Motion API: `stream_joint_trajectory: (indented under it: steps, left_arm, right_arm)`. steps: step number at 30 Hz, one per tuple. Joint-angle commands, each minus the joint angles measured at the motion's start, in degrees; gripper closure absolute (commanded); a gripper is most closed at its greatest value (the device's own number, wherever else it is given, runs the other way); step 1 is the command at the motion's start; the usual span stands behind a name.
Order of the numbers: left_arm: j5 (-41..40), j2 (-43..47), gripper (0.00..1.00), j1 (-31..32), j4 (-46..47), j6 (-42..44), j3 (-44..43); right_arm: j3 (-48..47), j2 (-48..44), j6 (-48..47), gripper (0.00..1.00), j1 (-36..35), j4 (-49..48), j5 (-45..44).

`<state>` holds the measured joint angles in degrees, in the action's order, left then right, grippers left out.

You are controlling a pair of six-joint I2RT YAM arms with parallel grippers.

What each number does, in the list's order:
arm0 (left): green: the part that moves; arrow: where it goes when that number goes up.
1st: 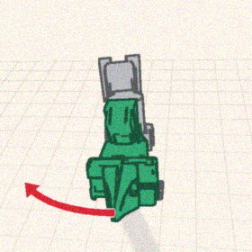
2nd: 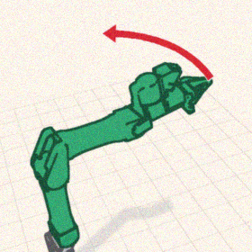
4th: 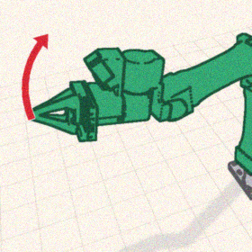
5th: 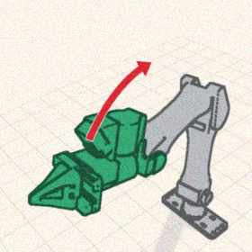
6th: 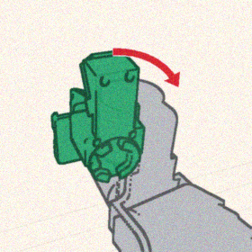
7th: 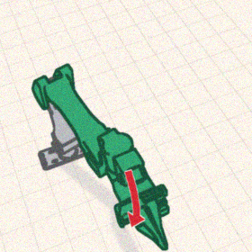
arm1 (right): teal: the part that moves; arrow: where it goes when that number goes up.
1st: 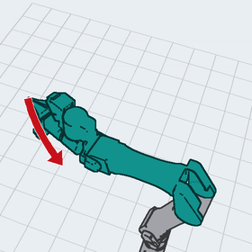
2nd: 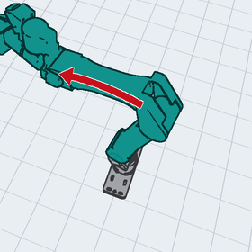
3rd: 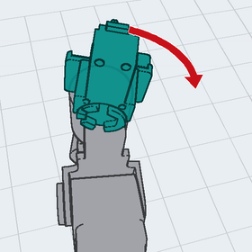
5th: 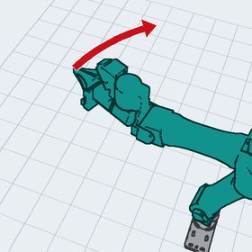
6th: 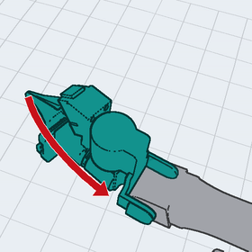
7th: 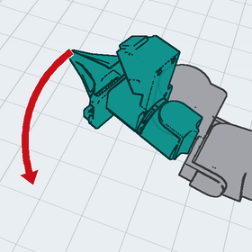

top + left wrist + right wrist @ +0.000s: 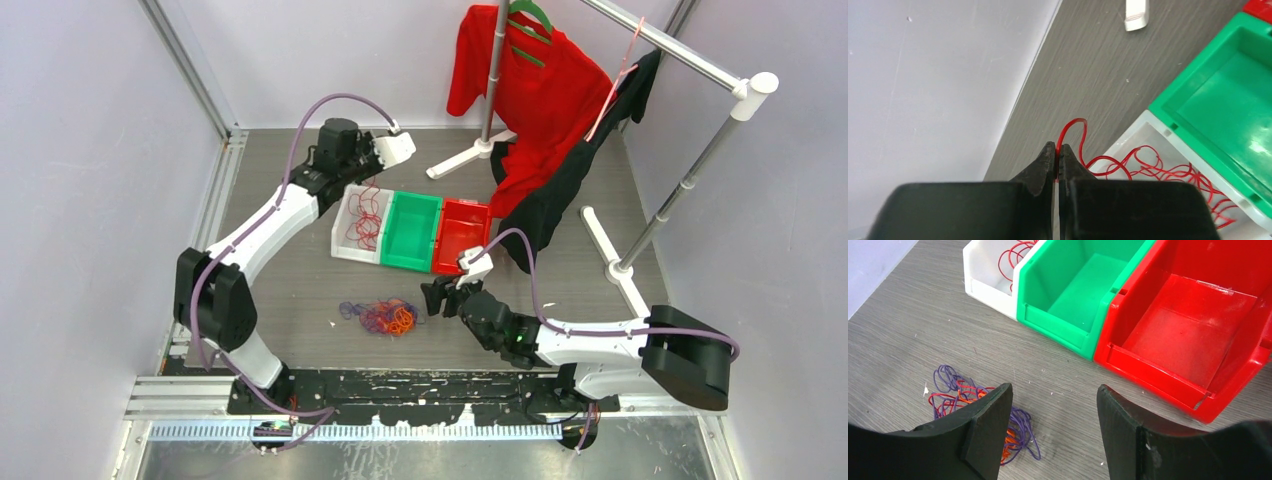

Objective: Untangle the cables

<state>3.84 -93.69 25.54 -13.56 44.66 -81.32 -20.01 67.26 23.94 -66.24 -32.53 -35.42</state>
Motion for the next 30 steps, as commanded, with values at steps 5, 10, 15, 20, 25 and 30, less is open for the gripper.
stream_joint_trajectory:
  steps: [5, 10, 15, 20, 25, 30]
  left_arm:
    - [0.89, 1.28, 1.0, -1.82, 8.27, 1.74, 8.22]
    - [2.88, 2.02, 1.0, -1.81, 0.78, 1.3, 12.89]
    - [4.51, 1.22, 1.0, -1.19, -1.87, -0.48, 14.75]
    - [5.48, -0.61, 1.0, -0.11, -2.67, -2.21, 14.77]
    - [5.04, -4.06, 1.0, 0.2, -3.72, -1.68, 13.85]
    - [-0.98, -8.26, 1.0, 0.13, 0.74, -0.23, 11.4]
  right_arm:
    - [0.87, -0.2, 1.19, 0.33, 0.2, -3.32, -2.46]
    - [0.56, -0.64, 1.03, 0.33, 0.4, -2.86, -2.44]
    - [0.12, -0.82, 0.93, 0.33, 0.5, -2.33, -2.74]
    - [0.14, -0.98, 1.62, 0.33, 0.58, -2.12, -2.99]
    - [-0.34, -1.28, 1.38, 0.34, 0.7, -0.94, -3.26]
    - [-0.76, -1.99, 0.94, 0.34, 0.75, 0.01, -3.53]
